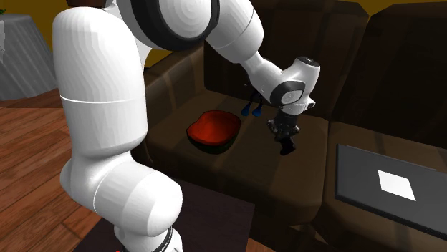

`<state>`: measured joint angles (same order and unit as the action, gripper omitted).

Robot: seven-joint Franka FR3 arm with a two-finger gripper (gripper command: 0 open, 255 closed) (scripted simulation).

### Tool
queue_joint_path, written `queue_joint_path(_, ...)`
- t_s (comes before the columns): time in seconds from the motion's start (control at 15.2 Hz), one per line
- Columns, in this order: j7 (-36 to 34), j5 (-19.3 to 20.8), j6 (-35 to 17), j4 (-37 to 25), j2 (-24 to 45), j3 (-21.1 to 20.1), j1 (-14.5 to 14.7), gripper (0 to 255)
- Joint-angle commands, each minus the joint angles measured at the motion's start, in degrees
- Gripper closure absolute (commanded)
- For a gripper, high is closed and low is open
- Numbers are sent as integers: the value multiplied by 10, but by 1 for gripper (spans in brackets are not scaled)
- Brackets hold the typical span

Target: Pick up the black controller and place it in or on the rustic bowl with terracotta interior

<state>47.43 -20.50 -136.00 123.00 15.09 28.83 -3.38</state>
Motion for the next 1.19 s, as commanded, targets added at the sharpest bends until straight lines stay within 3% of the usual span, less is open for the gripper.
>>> queue_joint_path(0.0, 0, 0, 0, 0, 0, 0, 0, 255)
queue_joint_path(0.2, 0, 0, 0, 0, 0, 0, 0, 255)
queue_joint_path(0.26, 0, 0, 0, 0, 0, 0, 0, 0)
queue_joint_path(0.33, -71, 83, -115, 74, -41, 29, 43, 0)
queue_joint_path(0.4, -194, 224, -221, 140, -73, 82, 97, 0)
queue_joint_path(0.46, -418, 480, -299, 186, -93, 180, 172, 0)
queue_joint_path(0.53, -575, 655, -318, 194, -97, 270, 245, 0)
queue_joint_path(0.59, -552, 621, -335, 195, -76, 295, 271, 0)
queue_joint_path(0.92, -495, 537, -387, 184, -12, 235, 208, 0)
queue_joint_path(1.12, -486, 522, -399, 179, 5, 212, 185, 0)
